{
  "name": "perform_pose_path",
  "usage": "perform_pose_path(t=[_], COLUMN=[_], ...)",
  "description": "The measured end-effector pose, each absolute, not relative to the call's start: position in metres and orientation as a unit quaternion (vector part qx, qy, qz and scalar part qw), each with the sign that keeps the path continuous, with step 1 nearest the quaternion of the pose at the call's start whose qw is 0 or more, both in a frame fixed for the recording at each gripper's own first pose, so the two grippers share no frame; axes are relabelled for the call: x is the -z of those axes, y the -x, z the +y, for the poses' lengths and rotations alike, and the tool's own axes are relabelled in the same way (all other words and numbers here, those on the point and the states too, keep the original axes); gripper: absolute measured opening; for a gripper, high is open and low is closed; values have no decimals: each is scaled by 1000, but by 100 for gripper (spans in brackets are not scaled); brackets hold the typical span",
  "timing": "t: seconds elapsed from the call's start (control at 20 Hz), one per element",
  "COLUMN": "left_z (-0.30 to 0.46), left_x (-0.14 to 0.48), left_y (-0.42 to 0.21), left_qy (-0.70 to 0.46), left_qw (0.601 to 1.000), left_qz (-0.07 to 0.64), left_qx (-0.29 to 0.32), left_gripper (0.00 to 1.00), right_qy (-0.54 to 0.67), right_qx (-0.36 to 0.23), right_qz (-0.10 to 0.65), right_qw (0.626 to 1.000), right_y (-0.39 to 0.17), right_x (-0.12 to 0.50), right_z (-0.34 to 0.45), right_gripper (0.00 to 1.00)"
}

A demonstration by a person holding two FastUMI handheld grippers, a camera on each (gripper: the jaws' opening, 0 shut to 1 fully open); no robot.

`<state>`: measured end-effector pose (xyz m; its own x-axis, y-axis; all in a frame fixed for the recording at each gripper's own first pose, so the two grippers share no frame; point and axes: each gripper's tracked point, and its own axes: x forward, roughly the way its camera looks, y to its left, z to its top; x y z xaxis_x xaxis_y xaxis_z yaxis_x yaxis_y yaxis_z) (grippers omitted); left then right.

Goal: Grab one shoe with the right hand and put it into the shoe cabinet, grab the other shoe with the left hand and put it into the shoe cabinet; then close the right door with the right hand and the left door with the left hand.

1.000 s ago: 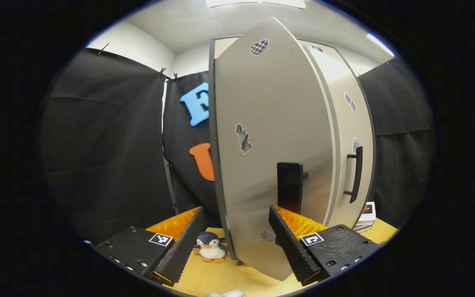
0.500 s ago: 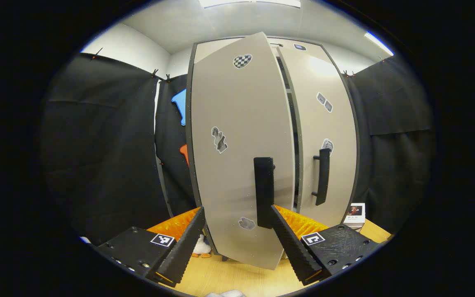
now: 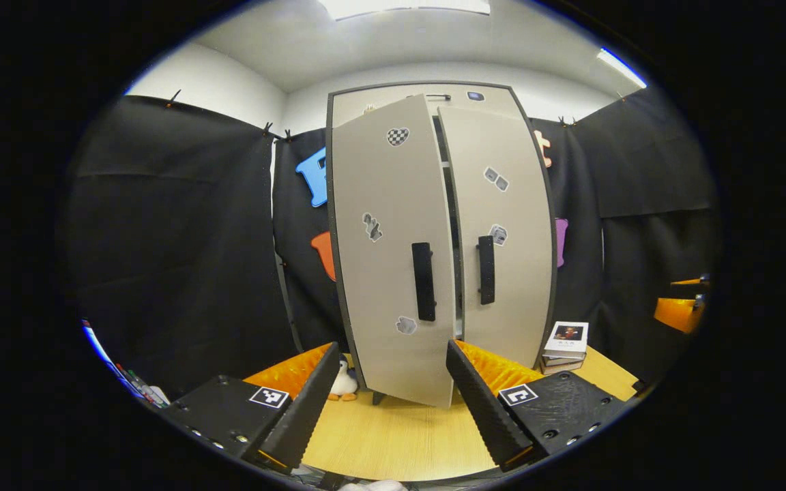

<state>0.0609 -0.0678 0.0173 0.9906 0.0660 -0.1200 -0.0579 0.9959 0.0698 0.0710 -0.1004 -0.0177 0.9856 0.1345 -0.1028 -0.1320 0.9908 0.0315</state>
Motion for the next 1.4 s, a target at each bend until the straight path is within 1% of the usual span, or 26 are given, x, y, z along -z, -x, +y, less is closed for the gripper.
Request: perform_pose_path(t=[0.2, 0.35, 0.55, 0.8, 1.05, 1.2, 1.4], left_z=[-59, -46, -33, -24, -23, -27, -35], left_x=[-5, 5, 2, 0, 4, 4, 5], left_y=[-20, 0, 17, 29, 33, 33, 37], left_qy=[-16, -10, 4, 13, 16, 11, 17], left_qw=[998, 997, 998, 998, 997, 997, 997], left_qz=[64, 70, 66, 61, 74, 75, 76], left_qx=[-13, -12, -13, -15, -27, -24, -14], left_gripper=[96, 96, 96, 96, 96, 96, 96], right_qy=[-5, 0, -2, 6, -4, 0, 0], right_qx=[-61, -62, -67, -62, -66, -59, -53], right_qz=[47, 32, 36, 39, 56, 45, 50], right_qw=[997, 998, 997, 997, 996, 997, 997], right_y=[-49, -31, -15, -7, -6, -6, -1], right_x=[18, 16, 21, 23, 27, 18, 26], right_z=[-70, -47, -29, -24, -27, -36, -38], right_gripper=[99, 99, 99, 99, 99, 99, 99])
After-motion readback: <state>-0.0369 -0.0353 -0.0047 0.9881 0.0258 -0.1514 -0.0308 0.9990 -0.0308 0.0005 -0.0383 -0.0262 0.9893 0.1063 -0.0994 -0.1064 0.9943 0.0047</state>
